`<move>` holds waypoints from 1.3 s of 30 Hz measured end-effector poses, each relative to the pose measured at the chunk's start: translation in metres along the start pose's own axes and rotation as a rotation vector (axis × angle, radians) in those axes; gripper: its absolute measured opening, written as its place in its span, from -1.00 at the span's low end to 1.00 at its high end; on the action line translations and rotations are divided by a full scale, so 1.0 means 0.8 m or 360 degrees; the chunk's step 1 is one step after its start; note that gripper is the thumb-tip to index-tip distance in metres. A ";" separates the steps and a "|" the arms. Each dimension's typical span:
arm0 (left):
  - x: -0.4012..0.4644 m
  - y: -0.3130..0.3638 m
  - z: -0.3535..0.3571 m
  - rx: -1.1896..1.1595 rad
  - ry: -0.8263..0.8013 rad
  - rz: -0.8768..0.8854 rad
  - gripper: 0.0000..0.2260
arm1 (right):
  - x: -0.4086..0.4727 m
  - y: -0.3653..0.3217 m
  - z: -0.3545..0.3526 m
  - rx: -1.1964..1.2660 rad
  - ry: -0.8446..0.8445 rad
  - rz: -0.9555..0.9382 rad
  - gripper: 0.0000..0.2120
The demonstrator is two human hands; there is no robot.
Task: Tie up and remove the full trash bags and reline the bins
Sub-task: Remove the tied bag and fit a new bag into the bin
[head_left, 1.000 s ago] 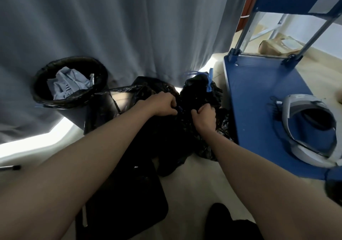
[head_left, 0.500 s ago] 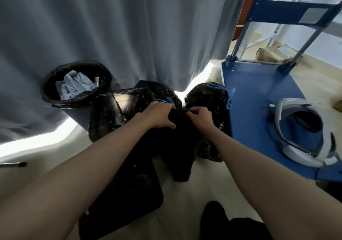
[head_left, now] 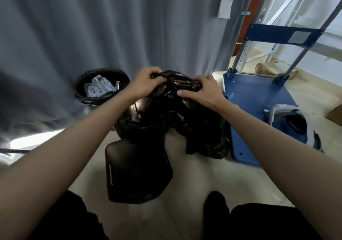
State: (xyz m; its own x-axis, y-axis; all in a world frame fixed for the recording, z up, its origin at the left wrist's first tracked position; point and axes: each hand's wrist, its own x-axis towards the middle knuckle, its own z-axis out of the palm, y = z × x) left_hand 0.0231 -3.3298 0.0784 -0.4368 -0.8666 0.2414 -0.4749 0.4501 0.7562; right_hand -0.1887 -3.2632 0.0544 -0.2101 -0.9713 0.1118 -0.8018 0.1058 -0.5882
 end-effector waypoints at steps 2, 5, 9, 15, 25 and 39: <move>-0.019 0.001 -0.035 -0.0069 0.0036 -0.0047 -0.89 | -0.008 -0.008 0.000 -0.0050 0.0026 -0.0017 -0.34; -0.048 -0.003 -0.076 -0.0130 0.0075 -0.0139 -0.84 | -0.020 -0.020 0.000 0.0040 0.0100 0.0013 -0.59; -0.081 -0.016 -0.108 -0.0193 0.0193 -0.0215 -0.88 | -0.034 -0.039 0.000 -0.0257 0.0019 0.0104 -0.60; -0.111 -0.064 -0.131 0.0116 0.0339 -0.0514 -0.82 | -0.046 -0.063 0.005 0.0053 -0.0153 0.0113 -0.68; -0.140 -0.011 -0.081 -0.0261 -0.0212 -0.0330 -0.39 | -0.070 -0.175 0.028 0.0758 -0.0662 -0.0204 -0.74; -0.141 -0.023 -0.107 -0.0760 0.0278 -0.0789 -0.86 | -0.038 -0.113 0.096 0.0245 -0.0522 0.0353 -0.02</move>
State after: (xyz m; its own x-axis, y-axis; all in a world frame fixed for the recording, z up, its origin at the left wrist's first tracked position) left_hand 0.1461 -3.2591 0.0894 -0.1082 -0.9847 -0.1365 -0.1815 -0.1154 0.9766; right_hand -0.0673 -3.2598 0.0427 -0.1594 -0.9475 -0.2771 -0.6590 0.3111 -0.6848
